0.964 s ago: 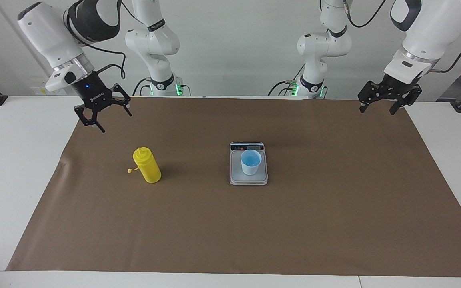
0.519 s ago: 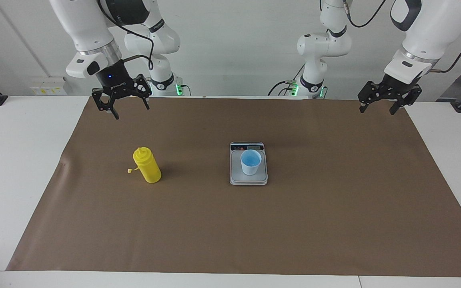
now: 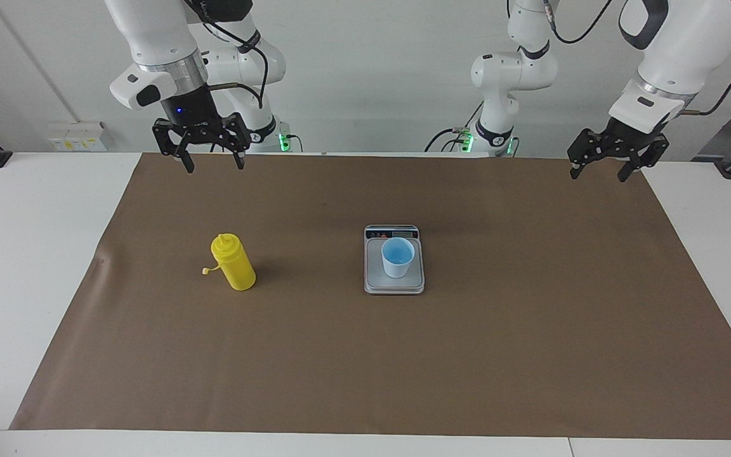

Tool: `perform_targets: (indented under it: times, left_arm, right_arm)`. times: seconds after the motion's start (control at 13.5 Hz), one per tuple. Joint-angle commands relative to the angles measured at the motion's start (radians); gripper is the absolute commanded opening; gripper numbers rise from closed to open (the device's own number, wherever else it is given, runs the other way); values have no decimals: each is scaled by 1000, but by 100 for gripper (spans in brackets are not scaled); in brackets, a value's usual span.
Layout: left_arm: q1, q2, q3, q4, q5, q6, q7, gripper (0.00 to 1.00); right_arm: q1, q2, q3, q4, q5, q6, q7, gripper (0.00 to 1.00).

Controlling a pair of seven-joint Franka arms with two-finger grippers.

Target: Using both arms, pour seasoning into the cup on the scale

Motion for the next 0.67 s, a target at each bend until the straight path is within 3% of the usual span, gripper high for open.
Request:
perform_targets:
  times: [0.0,0.22,0.59]
  left_arm:
    - [19,-20,-9,-20,-11,-2,8,100]
    - [19,-20,-9,-20,-11,-2,8,100]
    - [19,-20,-9,-20,-11,-2,8,100]
  right_arm:
    - [-35,55,-1,105,-25,-80,29,100]
    - [-64,85,3,176,-92,-160,24,100]
    - [-64,74,5,129,-63,-160,15,100]
